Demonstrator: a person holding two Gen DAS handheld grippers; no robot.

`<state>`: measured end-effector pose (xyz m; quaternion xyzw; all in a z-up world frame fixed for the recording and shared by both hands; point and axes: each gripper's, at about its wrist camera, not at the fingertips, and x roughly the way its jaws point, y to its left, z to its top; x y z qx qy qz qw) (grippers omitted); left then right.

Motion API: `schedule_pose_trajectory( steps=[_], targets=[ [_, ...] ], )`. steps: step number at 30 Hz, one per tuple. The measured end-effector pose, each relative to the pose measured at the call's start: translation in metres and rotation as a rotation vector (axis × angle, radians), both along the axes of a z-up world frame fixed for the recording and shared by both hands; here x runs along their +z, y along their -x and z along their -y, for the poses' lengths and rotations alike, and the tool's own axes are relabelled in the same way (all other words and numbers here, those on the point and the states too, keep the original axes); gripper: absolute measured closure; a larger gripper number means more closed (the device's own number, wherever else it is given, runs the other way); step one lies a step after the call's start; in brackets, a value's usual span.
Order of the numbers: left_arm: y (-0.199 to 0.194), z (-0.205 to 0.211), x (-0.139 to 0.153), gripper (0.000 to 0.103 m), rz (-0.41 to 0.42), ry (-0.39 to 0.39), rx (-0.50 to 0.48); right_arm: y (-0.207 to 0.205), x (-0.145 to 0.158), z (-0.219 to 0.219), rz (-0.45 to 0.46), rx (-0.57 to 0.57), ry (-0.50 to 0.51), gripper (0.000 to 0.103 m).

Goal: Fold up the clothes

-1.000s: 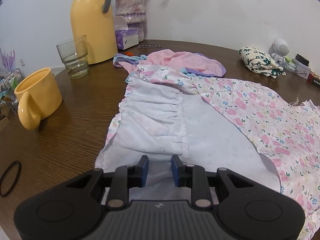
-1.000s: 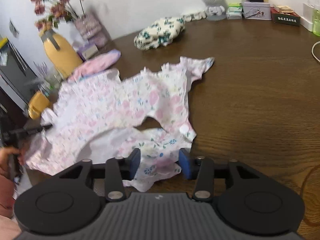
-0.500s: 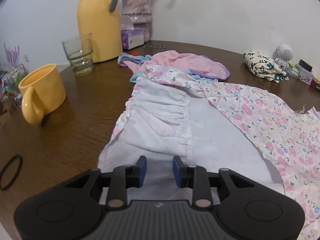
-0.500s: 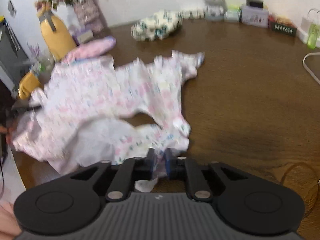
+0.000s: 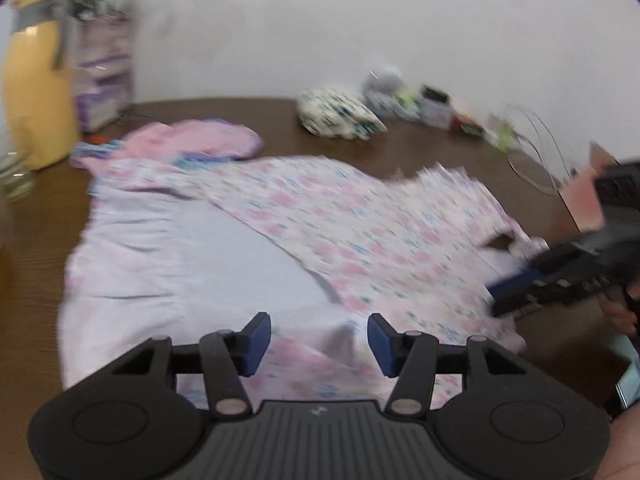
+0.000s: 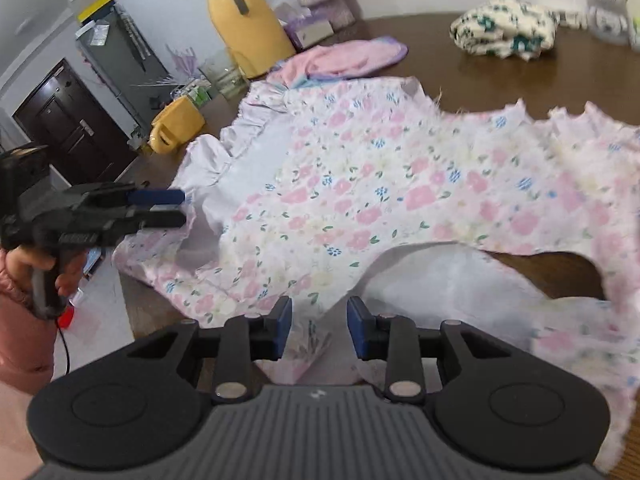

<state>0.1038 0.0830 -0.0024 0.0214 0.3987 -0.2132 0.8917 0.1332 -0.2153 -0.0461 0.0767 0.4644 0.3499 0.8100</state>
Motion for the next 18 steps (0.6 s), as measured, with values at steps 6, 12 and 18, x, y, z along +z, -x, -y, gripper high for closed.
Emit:
schedule_pose_trajectory(
  steps=[6,12,18],
  targets=[
    [-0.027,0.018,-0.020,0.057,-0.117,0.031,-0.026,0.001,-0.003,-0.001,0.014,-0.016,-0.044,0.095],
    [-0.039,0.011,-0.026,0.102,-0.184,0.157,0.017,0.003,-0.008,0.004,0.010,-0.035,-0.025,0.088],
    [-0.041,0.009,-0.011,0.103,-0.117,0.064,0.089,0.008,-0.012,0.016,0.011,-0.058,-0.032,0.081]
  ],
)
